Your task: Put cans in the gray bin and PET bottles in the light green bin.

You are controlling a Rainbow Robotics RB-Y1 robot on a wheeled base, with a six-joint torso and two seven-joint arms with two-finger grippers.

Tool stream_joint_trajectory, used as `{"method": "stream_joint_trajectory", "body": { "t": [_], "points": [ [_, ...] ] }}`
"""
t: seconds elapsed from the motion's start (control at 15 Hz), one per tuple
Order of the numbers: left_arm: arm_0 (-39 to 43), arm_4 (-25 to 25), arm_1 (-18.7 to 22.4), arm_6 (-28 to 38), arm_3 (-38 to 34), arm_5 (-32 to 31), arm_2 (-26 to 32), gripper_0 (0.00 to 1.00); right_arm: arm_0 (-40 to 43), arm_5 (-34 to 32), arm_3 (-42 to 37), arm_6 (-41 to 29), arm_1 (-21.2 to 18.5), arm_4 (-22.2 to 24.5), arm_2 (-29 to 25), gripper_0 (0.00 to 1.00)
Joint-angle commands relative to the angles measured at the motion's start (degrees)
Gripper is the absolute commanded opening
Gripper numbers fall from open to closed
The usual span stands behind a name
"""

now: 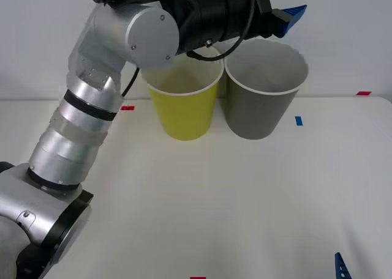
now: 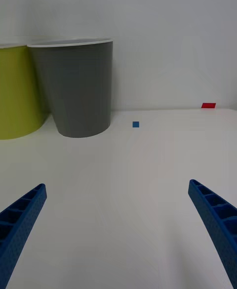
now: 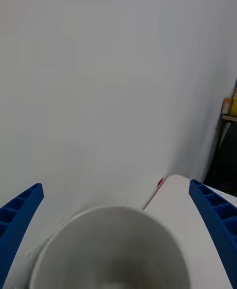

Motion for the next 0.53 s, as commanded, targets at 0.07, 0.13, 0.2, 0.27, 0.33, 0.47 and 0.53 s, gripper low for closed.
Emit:
{"method": "stream_joint_trajectory", "body": {
  "t": [0.07,0.13,0.2,0.27,0.33,0.47,0.53],
  "points": [
    [5.4,0.1,3.3,-0.2,-11.0,9.5,6.0,1.0,0.0,0.0,0.0,0.0,0.0,0.0,0.0,1.0],
    [7.8,0.0,3.8,-0.3,-14.5,11.3,8.0,1.0,0.0,0.0,0.0,0.0,0.0,0.0,0.0,1.0],
    [9.6,0.0,4.5,-0.4,-17.3,11.6,8.9,1.0,0.0,0.0,0.0,0.0,0.0,0.0,0.0,1.0],
    [12.0,0.0,5.4,-0.5,-20.0,11.6,9.5,1.0,0.0,0.0,0.0,0.0,0.0,0.0,0.0,1.0],
    [14.9,-0.1,6.6,-0.4,-23.2,11.6,10.3,1.0,0.0,0.0,0.0,0.0,0.0,0.0,0.0,1.0],
    [20.3,-0.3,9.3,-0.2,-28.9,11.6,11.1,1.0,0.0,0.0,0.0,0.0,0.0,0.0,0.0,1.0],
    [23.5,-0.2,10.8,0.0,-31.9,11.6,11.6,1.0,0.0,0.0,0.0,0.0,0.0,0.0,0.0,1.0]
  ]
}}
